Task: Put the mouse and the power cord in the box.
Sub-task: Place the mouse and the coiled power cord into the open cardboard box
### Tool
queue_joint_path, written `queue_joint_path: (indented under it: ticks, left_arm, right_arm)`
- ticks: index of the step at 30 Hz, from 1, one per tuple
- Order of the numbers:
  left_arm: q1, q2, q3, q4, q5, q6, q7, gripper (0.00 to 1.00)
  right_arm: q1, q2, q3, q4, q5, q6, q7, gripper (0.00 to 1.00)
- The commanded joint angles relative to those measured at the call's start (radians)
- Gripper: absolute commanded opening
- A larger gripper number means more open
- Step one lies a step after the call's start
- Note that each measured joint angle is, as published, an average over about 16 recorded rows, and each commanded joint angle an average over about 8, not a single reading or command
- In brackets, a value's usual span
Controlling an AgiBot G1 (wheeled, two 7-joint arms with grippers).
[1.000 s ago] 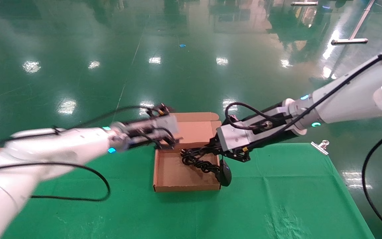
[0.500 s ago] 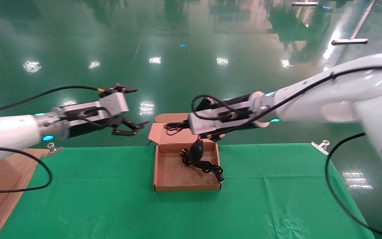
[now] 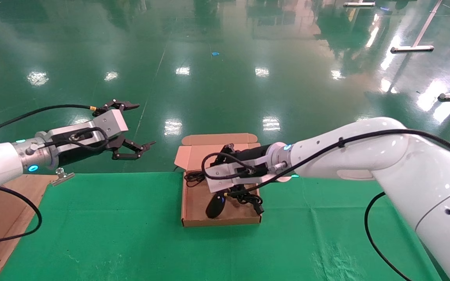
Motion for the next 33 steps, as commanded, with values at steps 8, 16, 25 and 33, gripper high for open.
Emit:
queue_joint_path:
  ticks: [8, 16, 25, 33]
  left_arm:
    - [0.005, 0.000, -0.010, 0.015, -0.013, -0.003, 0.013, 1.00]
    - [0.004, 0.001, -0.010, 0.016, -0.014, -0.002, 0.013, 1.00]
    - [0.007, 0.000, -0.011, 0.007, -0.013, -0.001, 0.006, 1.00]
    - [0.061, -0.041, -0.057, -0.097, -0.026, 0.045, -0.094, 1.00]
  right_arm:
    - [-0.016, 0.003, -0.104, 0.010, 0.041, 0.078, 0.049, 0.96]
    - [-0.018, 0.003, -0.103, 0.007, 0.043, 0.078, 0.047, 1.00]
    - [-0.017, 0.006, -0.087, 0.010, 0.039, 0.065, 0.045, 1.00]
    - [-0.072, 0.074, -0.013, 0.078, 0.105, 0.001, 0.106, 1.00]
